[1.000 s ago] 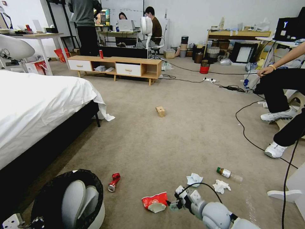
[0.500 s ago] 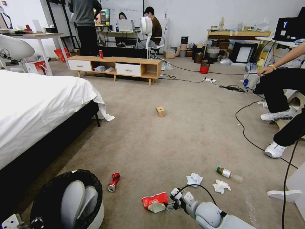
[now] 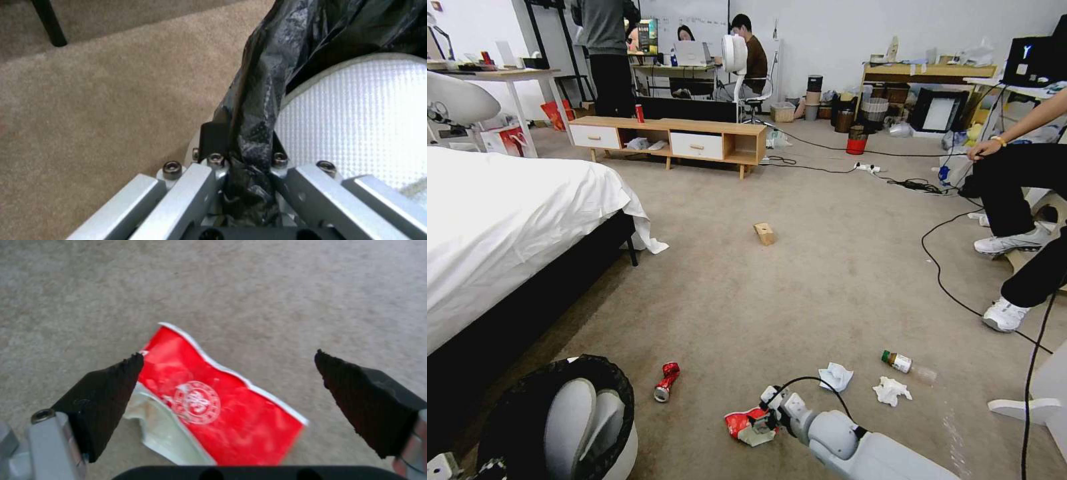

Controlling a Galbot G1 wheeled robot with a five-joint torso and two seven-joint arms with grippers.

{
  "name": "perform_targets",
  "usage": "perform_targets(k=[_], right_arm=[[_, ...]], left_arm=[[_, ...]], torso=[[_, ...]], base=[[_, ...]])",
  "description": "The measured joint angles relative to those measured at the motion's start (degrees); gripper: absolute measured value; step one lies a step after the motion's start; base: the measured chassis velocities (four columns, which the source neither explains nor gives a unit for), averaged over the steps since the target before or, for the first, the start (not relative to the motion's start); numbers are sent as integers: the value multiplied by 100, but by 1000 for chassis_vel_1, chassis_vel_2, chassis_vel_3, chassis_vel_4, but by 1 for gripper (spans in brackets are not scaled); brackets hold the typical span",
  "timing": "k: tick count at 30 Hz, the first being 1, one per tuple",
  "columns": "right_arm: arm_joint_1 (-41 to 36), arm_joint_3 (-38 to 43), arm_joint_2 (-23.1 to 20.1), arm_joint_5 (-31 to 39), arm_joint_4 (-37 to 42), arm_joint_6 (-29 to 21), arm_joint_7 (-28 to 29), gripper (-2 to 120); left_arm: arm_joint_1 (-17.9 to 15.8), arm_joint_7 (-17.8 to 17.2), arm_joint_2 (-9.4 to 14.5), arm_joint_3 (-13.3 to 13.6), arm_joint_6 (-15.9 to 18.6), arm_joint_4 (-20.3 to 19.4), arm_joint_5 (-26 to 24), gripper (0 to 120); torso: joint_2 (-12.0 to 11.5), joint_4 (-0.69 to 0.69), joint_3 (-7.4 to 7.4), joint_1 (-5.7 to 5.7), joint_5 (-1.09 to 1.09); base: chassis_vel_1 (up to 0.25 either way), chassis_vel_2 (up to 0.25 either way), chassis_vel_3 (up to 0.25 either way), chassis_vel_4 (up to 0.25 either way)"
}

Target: Pick up the trash bin and place the garbage on the floor into it.

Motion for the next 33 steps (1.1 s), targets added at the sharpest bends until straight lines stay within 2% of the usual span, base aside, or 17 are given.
perform_targets(k=[5,14,22,33], right_arm=[[-1,-70,82,-44,-91,22,-24,98],[-196,-136,-159,-207,30,-70,-80,98],[-225,-107,-147,-315,-228,-131,-148,98],[153,-101,355,-625,-1034,160,-362,96]], left_arm=[[1,1,5,-18,0,1,-3,2],[-43,1,3,8,0,35,-4,2],[-35,1,7,12,0,34,-3,2],[8,28,-63,56,0,2,43,2]], torso=[[0,2,0,0,0],[0,0,0,0,0],[0,0,-1,0,0],[0,1,0,0,1]], base=[[0,0,0,0],[0,0,0,0],[0,0,0,0],[0,0,0,0]])
